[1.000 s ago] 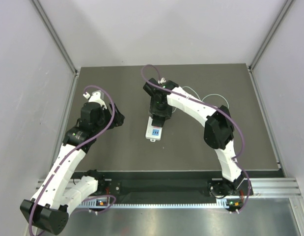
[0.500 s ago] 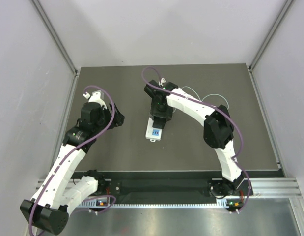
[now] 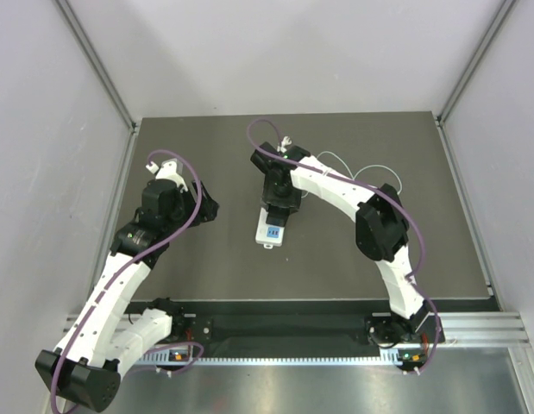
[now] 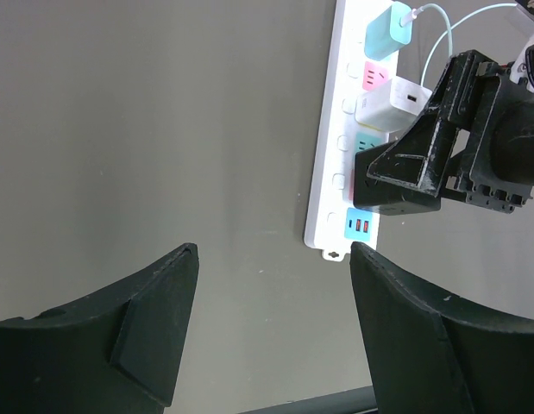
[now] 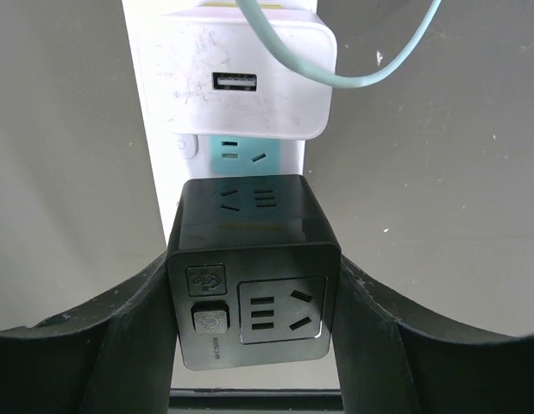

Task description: Insert the plug

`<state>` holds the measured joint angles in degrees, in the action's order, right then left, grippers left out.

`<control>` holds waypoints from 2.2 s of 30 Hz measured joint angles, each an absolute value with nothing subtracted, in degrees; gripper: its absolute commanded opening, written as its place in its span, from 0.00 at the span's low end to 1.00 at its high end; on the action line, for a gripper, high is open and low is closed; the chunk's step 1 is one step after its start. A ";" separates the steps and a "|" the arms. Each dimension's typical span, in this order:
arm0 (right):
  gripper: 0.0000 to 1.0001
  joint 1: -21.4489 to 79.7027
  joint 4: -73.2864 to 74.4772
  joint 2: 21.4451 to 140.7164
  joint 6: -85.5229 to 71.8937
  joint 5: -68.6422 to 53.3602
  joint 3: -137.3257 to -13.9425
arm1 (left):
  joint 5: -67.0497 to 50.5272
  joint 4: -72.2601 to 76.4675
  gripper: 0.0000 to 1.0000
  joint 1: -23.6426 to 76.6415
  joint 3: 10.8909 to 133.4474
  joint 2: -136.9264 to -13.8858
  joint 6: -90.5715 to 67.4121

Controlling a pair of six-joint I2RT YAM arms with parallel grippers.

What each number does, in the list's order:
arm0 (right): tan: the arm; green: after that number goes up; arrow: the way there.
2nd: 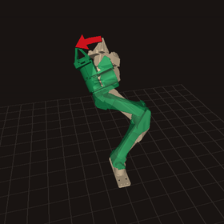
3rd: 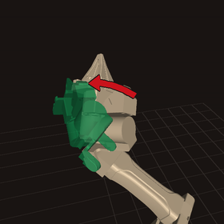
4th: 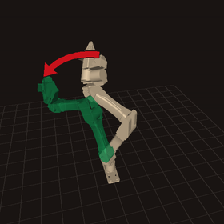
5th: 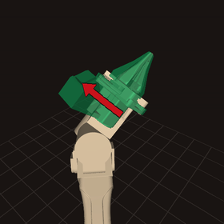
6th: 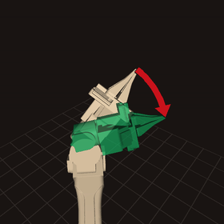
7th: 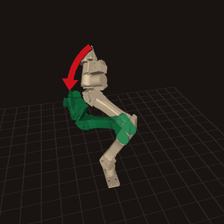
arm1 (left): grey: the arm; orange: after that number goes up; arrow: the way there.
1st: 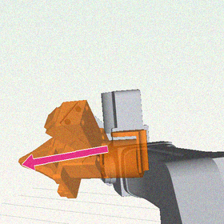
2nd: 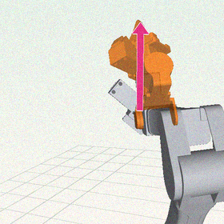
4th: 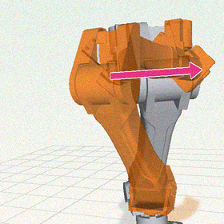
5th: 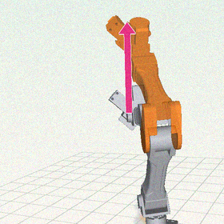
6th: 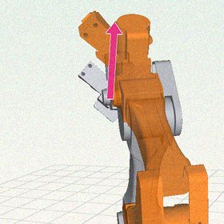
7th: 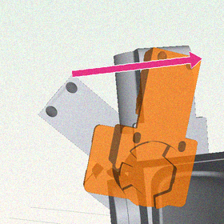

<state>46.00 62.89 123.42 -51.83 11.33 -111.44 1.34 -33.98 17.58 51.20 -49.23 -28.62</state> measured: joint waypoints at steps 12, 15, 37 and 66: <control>0.00 46.83 65.34 125.78 -51.88 12.93 -114.89 | 1.34 -33.95 0.76 17.65 51.20 -49.23 -28.62; 0.00 47.22 66.11 126.52 -51.62 13.76 -115.98 | 1.34 -33.95 0.76 17.67 51.20 -49.23 -28.62; 0.00 49.36 59.70 127.66 -51.57 18.46 -113.80 | 0.93 -33.95 0.76 17.67 51.18 -49.82 -28.62; 0.00 59.46 44.82 122.28 -59.72 42.54 -99.07 | -1.19 -33.91 0.75 17.67 51.18 -50.13 -28.62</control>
<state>59.46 44.82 122.28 -59.72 42.54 -99.07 -1.19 -33.91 17.67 51.18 -50.13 -28.62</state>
